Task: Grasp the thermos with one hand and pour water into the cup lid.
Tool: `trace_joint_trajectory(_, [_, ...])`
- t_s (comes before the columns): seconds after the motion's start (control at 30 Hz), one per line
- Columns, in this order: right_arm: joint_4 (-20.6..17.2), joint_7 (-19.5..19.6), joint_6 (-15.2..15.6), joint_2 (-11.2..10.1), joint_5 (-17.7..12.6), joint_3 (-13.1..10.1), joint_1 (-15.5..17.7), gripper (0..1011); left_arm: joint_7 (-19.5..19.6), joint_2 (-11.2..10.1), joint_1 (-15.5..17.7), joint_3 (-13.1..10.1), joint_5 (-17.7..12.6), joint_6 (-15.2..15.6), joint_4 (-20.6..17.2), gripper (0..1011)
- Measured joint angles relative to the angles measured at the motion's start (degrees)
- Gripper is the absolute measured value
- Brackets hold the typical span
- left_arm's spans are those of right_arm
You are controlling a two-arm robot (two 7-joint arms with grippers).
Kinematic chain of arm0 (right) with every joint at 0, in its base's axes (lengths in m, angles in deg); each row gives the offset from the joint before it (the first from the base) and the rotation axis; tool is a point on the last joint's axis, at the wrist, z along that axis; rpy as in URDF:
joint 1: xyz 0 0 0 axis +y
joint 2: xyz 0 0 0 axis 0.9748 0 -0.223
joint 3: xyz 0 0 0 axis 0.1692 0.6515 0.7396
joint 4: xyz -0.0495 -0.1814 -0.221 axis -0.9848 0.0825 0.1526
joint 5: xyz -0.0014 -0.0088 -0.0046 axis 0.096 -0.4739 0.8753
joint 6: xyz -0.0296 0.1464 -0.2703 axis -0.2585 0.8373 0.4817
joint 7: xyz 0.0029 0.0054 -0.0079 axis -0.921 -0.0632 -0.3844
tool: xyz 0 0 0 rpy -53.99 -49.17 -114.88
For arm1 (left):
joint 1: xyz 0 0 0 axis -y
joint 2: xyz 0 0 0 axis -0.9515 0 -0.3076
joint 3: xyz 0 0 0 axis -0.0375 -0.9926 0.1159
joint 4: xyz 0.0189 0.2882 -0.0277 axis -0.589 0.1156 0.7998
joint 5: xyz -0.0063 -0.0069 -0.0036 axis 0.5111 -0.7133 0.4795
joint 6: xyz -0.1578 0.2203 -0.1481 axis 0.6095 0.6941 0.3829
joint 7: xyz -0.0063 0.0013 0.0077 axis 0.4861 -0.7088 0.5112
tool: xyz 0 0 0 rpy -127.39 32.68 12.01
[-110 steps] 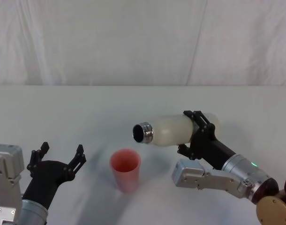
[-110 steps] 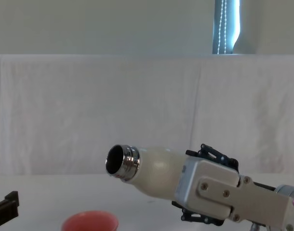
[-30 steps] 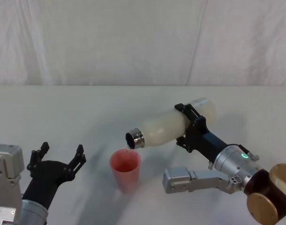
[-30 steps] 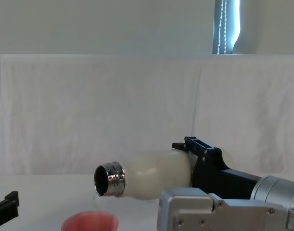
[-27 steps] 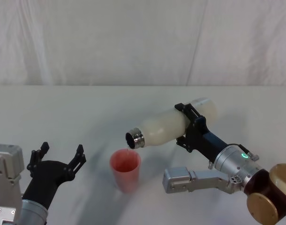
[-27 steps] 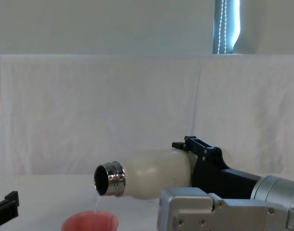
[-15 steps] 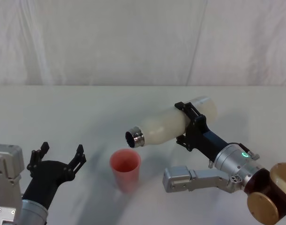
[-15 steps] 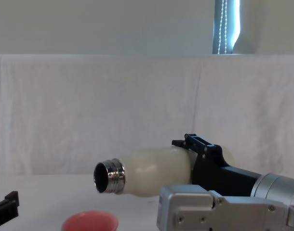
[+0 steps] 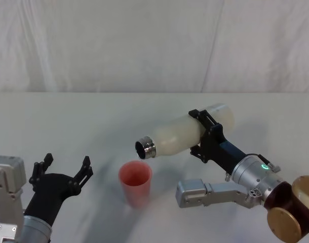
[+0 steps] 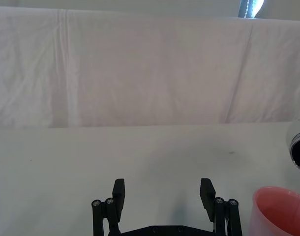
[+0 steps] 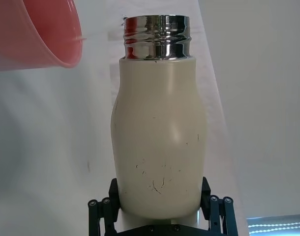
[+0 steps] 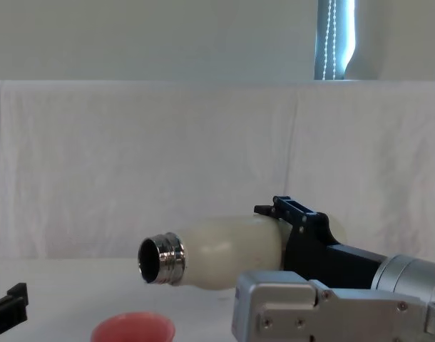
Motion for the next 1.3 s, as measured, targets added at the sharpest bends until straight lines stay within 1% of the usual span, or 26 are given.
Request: trace_joint_trajectory(1.3, [-0.5,-0.1,0.3,0.1,0.8,0.9,0.5,951,0.0,0.0,0.0,0.0,0.0,0.0,0.0,1001])
